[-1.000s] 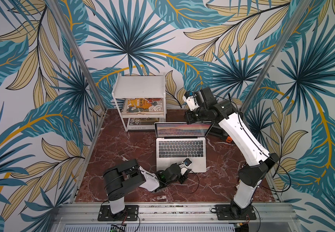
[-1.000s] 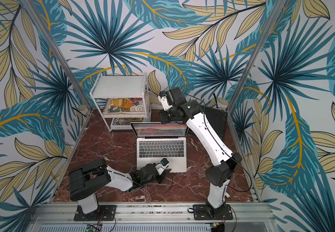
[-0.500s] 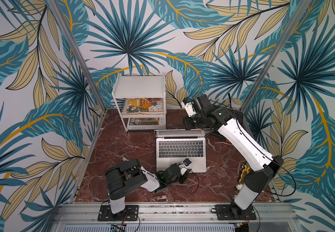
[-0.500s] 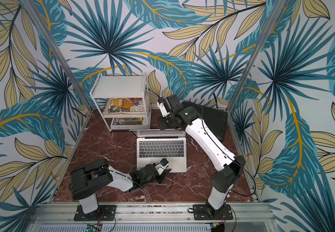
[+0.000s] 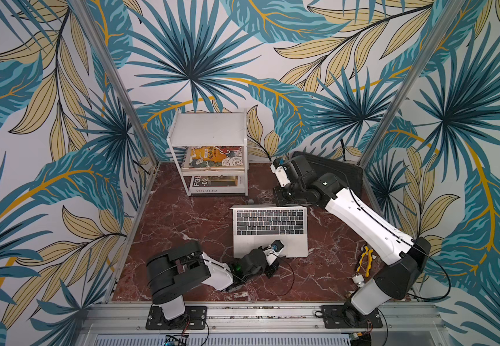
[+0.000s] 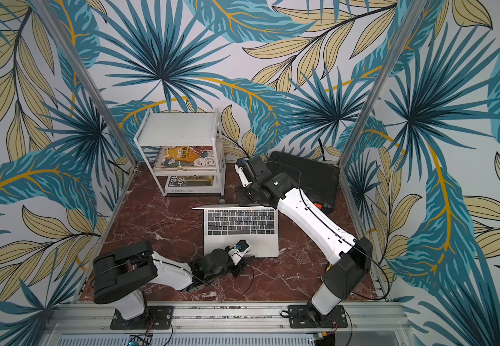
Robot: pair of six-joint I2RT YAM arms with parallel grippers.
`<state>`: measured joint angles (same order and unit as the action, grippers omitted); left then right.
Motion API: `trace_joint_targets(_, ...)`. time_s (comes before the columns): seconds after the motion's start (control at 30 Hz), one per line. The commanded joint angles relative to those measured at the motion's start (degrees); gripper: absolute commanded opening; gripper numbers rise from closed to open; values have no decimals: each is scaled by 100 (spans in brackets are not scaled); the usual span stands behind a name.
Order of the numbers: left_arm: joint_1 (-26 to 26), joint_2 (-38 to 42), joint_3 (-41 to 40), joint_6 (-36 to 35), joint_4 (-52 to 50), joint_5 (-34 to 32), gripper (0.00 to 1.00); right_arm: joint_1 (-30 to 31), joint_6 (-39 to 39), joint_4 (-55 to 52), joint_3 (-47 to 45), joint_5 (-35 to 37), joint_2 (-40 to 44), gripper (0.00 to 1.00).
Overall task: Close the laptop lid and set it aside
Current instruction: Close the lid of the laptop.
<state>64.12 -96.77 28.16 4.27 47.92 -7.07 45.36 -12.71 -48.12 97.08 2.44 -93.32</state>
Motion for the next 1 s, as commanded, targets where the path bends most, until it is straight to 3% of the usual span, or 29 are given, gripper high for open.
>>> trace_joint_targets(0.0,140,583,-122,-130,-67,3,37,34,-57,107,-145,110,173,0)
trace_joint_targets(0.13,563,1480,-357,-521,-235,43,37,34,-51,63,-123,136,187,0)
trace_joint_targets(0.27,1058,2729,-530,-969,-415,637,40,34,-60,39,-164,165,240,0)
trace_joint_targets(0.43,1222,4466,-137,-1115,-1743,601,43,195,-93,202,-427,187,379,0)
trace_joint_targets(0.53,1222,5264,131,-1328,-2491,228,58,262,-142,372,-650,139,458,0)
trace_joint_targets(0.63,1230,5817,410,-1593,-3064,-247,66,317,-214,502,-806,142,502,0)
trace_joint_targets(0.83,1117,5933,1011,-1877,-3721,-1740,71,478,-328,739,-1082,214,574,0)
trace_joint_targets(0.97,632,5457,1415,-1399,-4391,-1955,70,550,-378,921,-1338,257,611,0)
